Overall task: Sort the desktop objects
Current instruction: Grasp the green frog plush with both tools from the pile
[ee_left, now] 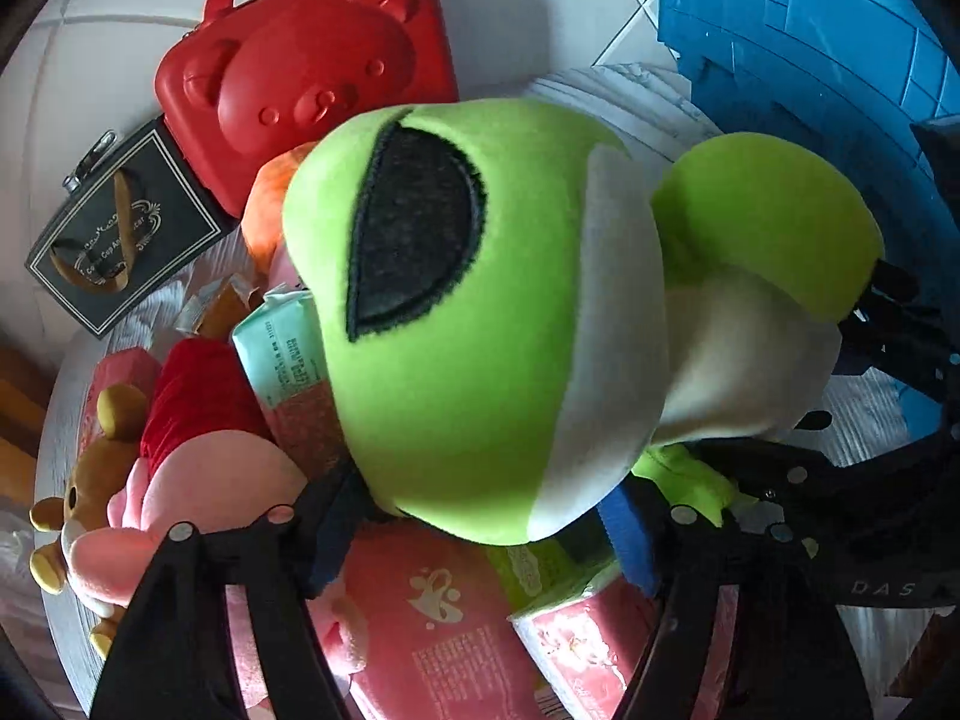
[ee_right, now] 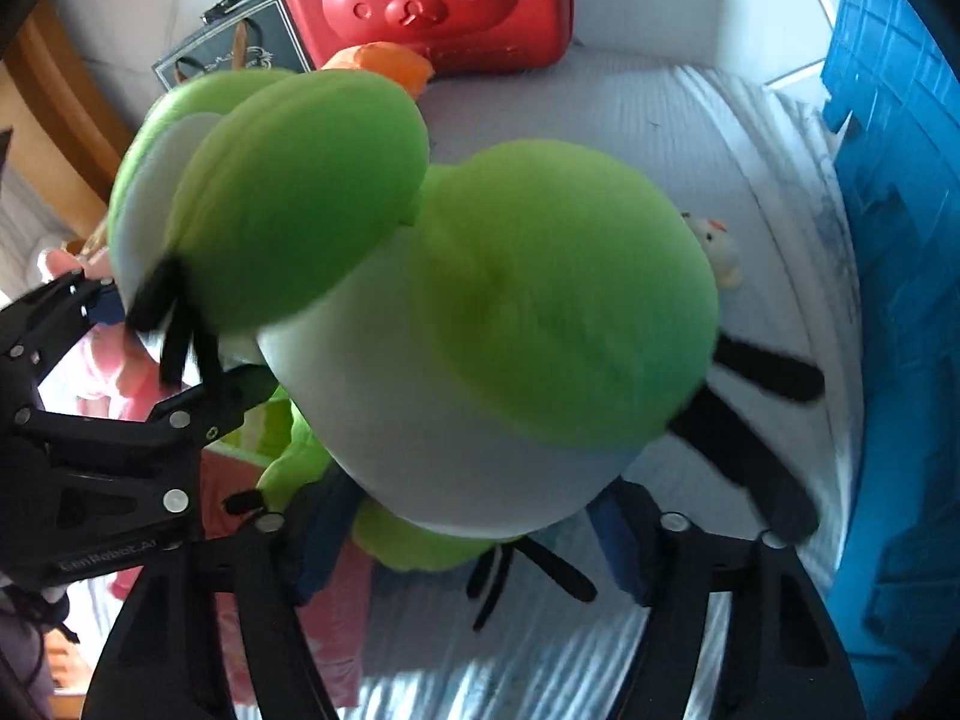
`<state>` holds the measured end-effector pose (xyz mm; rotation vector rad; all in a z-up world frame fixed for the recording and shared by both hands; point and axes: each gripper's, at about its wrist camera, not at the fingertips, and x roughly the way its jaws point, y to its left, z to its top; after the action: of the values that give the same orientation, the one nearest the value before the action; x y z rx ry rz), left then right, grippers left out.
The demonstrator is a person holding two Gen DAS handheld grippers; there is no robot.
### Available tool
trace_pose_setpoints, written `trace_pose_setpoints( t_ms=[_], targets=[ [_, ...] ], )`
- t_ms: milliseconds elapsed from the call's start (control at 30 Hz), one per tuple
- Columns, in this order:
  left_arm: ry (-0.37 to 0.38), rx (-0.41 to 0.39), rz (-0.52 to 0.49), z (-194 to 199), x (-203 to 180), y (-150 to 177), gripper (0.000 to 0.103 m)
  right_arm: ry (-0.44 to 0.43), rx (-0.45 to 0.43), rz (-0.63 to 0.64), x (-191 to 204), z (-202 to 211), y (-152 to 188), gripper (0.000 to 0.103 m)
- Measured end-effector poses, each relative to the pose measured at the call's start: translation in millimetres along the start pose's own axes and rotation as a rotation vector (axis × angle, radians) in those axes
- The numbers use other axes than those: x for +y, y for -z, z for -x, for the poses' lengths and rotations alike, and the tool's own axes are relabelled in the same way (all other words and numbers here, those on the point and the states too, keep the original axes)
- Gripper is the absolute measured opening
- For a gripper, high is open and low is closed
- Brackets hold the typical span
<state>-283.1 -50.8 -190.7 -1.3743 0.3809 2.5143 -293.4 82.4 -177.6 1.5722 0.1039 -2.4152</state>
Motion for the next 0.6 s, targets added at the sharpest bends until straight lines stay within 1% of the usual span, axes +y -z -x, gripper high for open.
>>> trace_pose_setpoints(
  t_ms=[33, 133, 433, 600],
  targets=[
    [0.005, -0.012, 0.003, 2.3, 0.7, -0.7, 0.064, 0.002, -0.013, -0.001, 0.1, 2.8, -1.1, 0.065],
    [0.005, -0.056, 0.022, 13.9, 6.4, -3.5, 0.062, -0.011, -0.058, 0.000, -0.2, 15.2, -3.2, 0.062],
    [-0.043, -0.186, 0.048, 68.5, 12.7, -11.8, 0.062, -0.038, -0.216, 0.056, 14.8, 68.6, -11.3, 0.058],
    [-0.079, -0.275, 0.051, 110.1, 11.4, -19.6, 0.062, -0.047, -0.306, 0.083, 23.2, 105.5, -14.3, 0.057]
  ],
)
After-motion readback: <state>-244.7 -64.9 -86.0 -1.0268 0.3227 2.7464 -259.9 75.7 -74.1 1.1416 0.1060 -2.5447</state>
